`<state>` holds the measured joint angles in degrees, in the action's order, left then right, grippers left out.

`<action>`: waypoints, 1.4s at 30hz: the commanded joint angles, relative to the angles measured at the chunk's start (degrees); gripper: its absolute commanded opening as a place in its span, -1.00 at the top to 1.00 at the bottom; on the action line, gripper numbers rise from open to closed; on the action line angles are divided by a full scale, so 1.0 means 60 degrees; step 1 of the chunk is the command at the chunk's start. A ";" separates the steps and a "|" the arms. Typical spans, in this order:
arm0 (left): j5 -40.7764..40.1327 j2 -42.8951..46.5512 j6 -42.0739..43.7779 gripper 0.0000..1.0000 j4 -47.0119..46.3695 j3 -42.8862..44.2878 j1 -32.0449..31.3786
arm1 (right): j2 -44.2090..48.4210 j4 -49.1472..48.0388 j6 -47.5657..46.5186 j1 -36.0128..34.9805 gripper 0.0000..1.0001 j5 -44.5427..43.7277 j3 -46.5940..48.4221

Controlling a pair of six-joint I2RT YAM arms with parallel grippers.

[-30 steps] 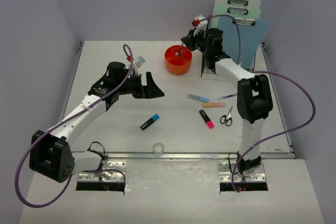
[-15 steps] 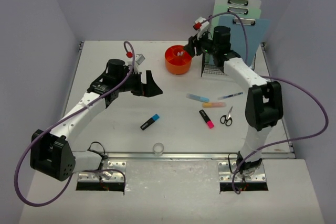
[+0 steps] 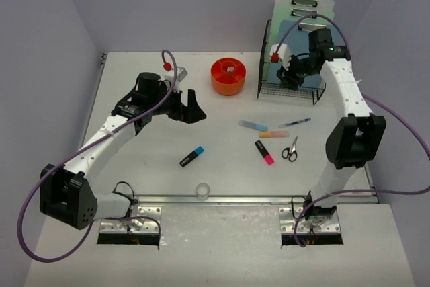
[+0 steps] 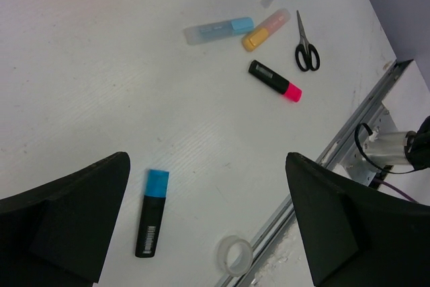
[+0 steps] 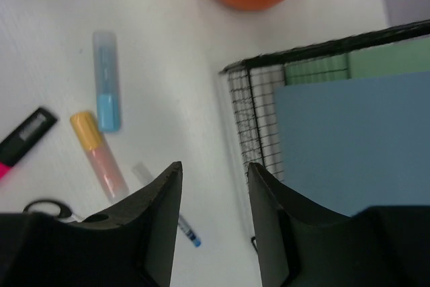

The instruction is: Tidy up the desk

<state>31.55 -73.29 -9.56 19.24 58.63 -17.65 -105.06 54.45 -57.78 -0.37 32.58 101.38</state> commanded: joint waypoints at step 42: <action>0.0113 -0.0422 -0.0012 -1.00 -0.0135 0.0492 0.0012 | -0.2211 -0.1115 -0.2860 -0.2111 0.98 -0.5762 -0.4118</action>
<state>31.33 -75.93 -9.30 20.02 59.27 -17.65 -118.28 48.12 -74.45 -12.21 -5.71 77.86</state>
